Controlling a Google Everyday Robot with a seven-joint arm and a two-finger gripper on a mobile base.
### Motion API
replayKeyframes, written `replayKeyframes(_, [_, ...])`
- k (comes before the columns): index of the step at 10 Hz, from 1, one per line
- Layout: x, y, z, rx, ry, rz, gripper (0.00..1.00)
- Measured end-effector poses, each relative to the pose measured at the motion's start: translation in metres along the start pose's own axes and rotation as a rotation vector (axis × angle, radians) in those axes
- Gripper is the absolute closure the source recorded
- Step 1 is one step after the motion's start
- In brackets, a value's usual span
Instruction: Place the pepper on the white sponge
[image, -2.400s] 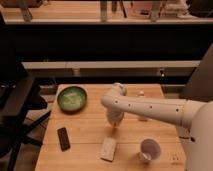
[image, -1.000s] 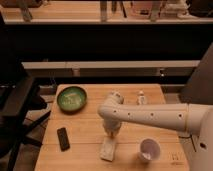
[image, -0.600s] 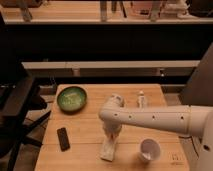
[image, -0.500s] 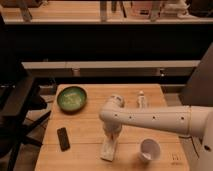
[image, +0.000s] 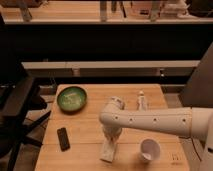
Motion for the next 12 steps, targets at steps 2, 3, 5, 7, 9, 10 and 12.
replayKeyframes(2, [-0.003, -0.001, 0.000, 0.001, -0.003, 0.002, 1.00])
replayKeyframes(3, [-0.007, -0.001, 0.000, 0.001, -0.005, 0.003, 1.00])
replayKeyframes(5, [-0.011, -0.001, 0.001, 0.001, -0.008, 0.005, 1.00])
replayKeyframes(7, [-0.016, -0.003, 0.001, 0.002, -0.013, 0.008, 1.00])
replayKeyframes(9, [-0.020, -0.004, 0.002, 0.004, -0.015, 0.012, 0.96])
replayKeyframes(10, [-0.021, -0.004, 0.002, 0.005, -0.016, 0.016, 0.94])
replayKeyframes(12, [-0.024, -0.003, 0.003, 0.008, -0.019, 0.023, 0.84])
